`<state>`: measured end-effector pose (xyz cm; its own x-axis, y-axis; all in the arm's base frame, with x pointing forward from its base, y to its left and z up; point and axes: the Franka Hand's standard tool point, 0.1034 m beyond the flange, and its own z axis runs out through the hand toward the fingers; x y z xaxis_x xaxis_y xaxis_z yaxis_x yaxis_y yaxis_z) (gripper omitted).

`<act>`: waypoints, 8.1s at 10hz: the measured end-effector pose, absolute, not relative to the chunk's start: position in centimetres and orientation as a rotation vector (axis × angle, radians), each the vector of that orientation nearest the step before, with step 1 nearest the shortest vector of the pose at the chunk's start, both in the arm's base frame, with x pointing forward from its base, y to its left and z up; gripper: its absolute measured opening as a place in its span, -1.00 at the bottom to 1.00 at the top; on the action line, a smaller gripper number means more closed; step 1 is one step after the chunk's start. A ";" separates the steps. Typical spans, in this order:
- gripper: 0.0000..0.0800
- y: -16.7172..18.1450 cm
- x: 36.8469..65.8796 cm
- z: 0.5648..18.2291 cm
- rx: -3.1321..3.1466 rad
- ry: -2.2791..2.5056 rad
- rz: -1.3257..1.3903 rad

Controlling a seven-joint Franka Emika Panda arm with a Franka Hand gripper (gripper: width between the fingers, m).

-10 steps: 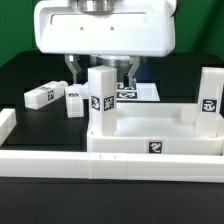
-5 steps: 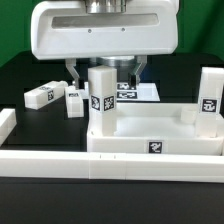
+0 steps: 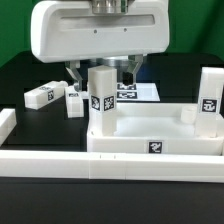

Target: Assemble desk

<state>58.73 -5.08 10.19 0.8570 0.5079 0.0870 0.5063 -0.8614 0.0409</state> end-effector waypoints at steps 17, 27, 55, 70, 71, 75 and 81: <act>-0.27 -5.5 58.7 10.1 3.106 -0.645 0.176; 0.60 -5.5 58.7 10.1 3.076 -0.880 0.172; -0.27 -5.6 58.5 10.0 3.118 0.311 0.170; 0.48 -7.4 58.0 9.9 3.026 -0.893 0.162; 0.48 -7.2 58.0 10.4 3.029 -0.900 0.162; 0.62 -3.9 55.9 11.7 2.999 -1.083 0.148; 0.62 -3.1 55.4 11.3 2.990 -1.132 0.155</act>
Offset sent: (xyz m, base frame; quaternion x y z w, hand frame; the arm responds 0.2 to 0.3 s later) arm 0.0000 0.0000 0.0000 0.0000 0.0000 0.0000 1.0000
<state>55.41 -3.05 11.33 0.7454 -0.6630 0.0693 -0.6573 -0.7483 -0.0897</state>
